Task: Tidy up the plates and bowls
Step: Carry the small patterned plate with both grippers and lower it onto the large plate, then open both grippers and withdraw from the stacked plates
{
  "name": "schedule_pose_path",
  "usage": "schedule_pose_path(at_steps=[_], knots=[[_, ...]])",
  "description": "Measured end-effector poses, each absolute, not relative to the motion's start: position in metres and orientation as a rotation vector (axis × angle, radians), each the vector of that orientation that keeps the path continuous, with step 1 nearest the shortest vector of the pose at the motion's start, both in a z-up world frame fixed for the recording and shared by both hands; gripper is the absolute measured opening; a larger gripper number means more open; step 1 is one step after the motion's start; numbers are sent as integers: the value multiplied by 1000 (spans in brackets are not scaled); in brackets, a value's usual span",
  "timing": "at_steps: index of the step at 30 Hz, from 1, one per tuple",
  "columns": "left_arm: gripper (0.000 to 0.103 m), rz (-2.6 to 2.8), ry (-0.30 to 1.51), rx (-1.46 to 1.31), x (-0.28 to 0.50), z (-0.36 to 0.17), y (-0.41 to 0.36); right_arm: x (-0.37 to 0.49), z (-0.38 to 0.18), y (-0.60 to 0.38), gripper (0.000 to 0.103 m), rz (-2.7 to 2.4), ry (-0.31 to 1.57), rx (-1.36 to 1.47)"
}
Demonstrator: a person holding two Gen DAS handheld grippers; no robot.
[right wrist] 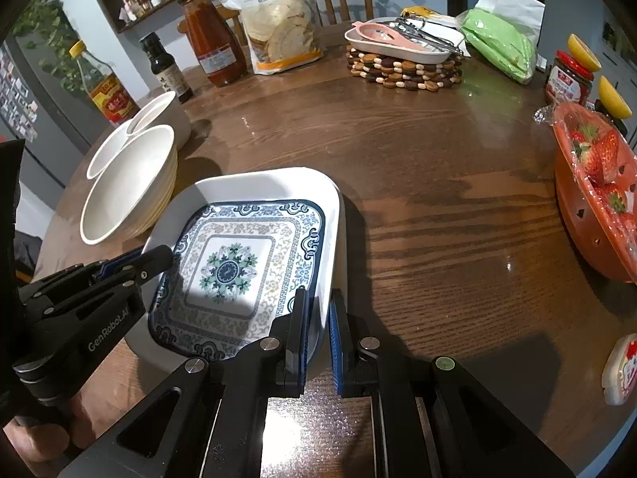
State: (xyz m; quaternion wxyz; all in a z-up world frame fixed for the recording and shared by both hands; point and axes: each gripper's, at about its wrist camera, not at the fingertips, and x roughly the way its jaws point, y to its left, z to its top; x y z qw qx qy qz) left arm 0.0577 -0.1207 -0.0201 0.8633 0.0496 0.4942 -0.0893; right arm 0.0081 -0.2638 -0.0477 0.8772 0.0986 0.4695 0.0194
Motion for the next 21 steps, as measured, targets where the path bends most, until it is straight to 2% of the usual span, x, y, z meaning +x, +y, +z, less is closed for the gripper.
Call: schedule_pose_path(at_steps=[15,17,19,21], knots=[[14,-195,1025,92,57,-20,-119,6,-47,-265,12,29,979,221],[17,-196,1013,94,55,-17,-119,5,-45,-267,12,20,974,222],[26,-198,1004,93,54,-15,-119,4,-43,-269,12,16,970,234],[28,-196,992,95,51,-13,-118,3,-41,-271,12,12,962,243]])
